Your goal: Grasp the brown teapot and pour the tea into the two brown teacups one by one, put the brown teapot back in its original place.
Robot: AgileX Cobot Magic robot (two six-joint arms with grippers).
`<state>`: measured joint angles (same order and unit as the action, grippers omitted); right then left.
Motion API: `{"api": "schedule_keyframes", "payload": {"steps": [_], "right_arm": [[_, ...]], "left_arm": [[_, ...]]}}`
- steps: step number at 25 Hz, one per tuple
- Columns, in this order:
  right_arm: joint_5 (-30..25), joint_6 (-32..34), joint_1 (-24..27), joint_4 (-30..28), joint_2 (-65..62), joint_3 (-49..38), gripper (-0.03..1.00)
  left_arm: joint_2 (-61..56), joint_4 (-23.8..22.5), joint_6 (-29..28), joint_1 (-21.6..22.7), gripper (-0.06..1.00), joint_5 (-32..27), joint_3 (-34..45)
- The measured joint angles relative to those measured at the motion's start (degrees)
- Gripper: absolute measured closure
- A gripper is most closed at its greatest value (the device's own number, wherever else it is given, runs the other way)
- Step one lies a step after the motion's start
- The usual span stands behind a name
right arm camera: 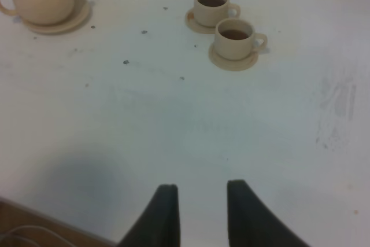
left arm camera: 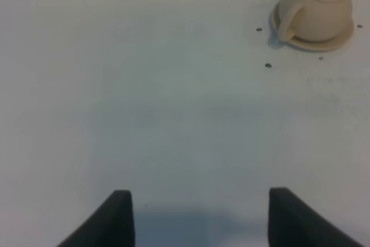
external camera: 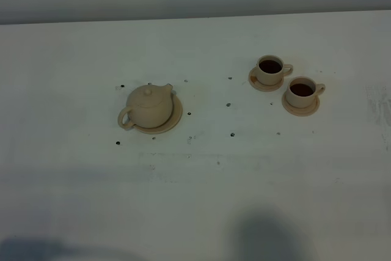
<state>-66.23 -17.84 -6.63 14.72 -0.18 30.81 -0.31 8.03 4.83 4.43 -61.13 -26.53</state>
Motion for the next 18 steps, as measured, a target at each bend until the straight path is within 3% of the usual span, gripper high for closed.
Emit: {"api": "schedule_keyframes", "payload": {"steps": [18], "right_arm": [[0.0,0.0,0.0,0.0,0.0,0.0,0.75]], "left_arm": [[0.0,0.0,0.0,0.0,0.47,0.0,0.0]]}}
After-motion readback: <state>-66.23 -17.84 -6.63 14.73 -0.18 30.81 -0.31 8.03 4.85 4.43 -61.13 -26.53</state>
